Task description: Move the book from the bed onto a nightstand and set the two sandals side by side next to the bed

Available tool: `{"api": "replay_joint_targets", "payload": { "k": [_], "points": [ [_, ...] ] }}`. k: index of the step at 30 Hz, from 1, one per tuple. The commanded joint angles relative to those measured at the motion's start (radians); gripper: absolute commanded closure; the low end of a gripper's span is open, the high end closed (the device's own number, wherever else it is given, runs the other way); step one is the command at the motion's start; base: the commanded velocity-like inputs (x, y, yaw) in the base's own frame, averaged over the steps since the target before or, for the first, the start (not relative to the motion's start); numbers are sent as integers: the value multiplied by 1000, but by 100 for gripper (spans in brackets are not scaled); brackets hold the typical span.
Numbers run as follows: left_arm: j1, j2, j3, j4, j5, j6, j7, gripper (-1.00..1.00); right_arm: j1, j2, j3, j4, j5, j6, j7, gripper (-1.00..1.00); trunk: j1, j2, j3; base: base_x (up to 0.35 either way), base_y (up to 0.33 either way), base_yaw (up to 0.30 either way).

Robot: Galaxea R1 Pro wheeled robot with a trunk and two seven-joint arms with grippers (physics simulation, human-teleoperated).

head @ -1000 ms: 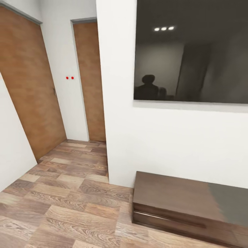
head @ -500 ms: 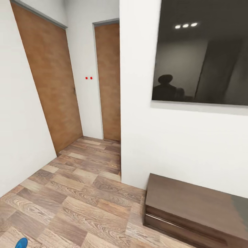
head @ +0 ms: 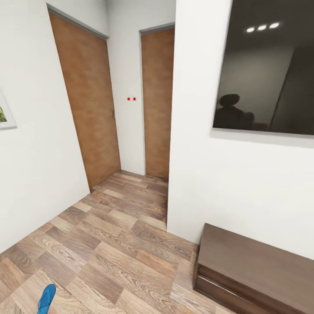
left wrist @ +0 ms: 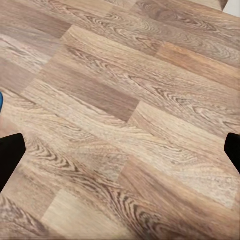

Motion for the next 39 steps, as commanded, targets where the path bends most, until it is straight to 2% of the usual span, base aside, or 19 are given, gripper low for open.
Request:
{"api": "replay_joint_targets", "payload": {
  "k": [1,20,39],
  "points": [
    [0,0,0,0,3,-2,0,-100,-1,0,-1,1,-1,-3,-1,-100,0,0,-1,0,0,98],
    [0,0,0,0,3,-2,0,-100,-1,0,-1,1,-1,-3,-1,-100,0,0,-1,0,0,71],
    [0,0,0,0,2,-2,0,-100,-1,0,-1,1,-1,-3,-1,-100,0,0,-1,0,0,142]
  ]
}}
